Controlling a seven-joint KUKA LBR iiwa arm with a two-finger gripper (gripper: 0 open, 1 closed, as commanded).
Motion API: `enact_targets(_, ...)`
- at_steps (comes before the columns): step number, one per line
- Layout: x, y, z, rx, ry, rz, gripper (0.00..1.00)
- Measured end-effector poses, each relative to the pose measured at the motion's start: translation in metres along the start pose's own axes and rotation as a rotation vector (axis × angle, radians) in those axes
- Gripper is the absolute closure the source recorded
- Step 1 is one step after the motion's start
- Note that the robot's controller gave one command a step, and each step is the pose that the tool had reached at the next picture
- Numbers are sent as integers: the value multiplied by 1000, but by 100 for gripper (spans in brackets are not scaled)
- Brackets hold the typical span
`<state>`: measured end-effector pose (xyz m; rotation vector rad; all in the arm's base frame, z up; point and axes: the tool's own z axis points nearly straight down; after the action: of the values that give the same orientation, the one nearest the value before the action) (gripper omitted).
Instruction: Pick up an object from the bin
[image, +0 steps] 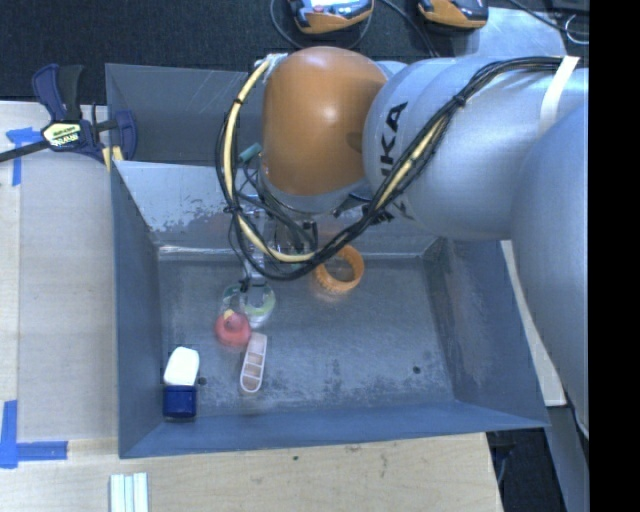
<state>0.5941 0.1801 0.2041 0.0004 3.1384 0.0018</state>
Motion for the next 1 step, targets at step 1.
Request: enact_targets(1, 4, -38, 83, 0, 3, -117, 0)
